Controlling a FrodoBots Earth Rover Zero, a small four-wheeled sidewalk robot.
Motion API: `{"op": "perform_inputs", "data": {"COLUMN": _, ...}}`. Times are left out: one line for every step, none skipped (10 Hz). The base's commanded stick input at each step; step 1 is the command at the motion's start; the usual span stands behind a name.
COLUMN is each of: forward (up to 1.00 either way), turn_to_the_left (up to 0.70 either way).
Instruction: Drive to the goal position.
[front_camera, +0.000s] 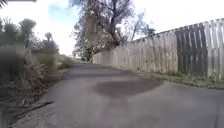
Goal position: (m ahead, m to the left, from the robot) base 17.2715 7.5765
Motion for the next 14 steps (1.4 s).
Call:
{"op": "perform_inputs", "data": {"forward": 0.85, "turn_to_the_left": 0.00}}
{"op": "perform_inputs", "data": {"forward": 0.85, "turn_to_the_left": 0.00}}
{"op": "perform_inputs", "data": {"forward": 0.85, "turn_to_the_left": 0.00}}
{"op": "perform_inputs", "data": {"forward": 0.85, "turn_to_the_left": 0.00}}
{"op": "perform_inputs", "data": {"forward": 0.85, "turn_to_the_left": 0.00}}
{"op": "perform_inputs", "data": {"forward": 0.85, "turn_to_the_left": 0.00}}
{"op": "perform_inputs", "data": {"forward": 0.85, "turn_to_the_left": 0.00}}
{"op": "perform_inputs", "data": {"forward": 0.85, "turn_to_the_left": 0.00}}
{"op": "perform_inputs", "data": {"forward": 0.85, "turn_to_the_left": 0.00}}
{"op": "perform_inputs", "data": {"forward": 0.85, "turn_to_the_left": 0.00}}
{"op": "perform_inputs", "data": {"forward": 0.85, "turn_to_the_left": 0.00}}
{"op": "perform_inputs", "data": {"forward": 0.85, "turn_to_the_left": 0.00}}
{"op": "perform_inputs", "data": {"forward": 0.85, "turn_to_the_left": 0.00}}
{"op": "perform_inputs", "data": {"forward": 0.85, "turn_to_the_left": 0.00}}
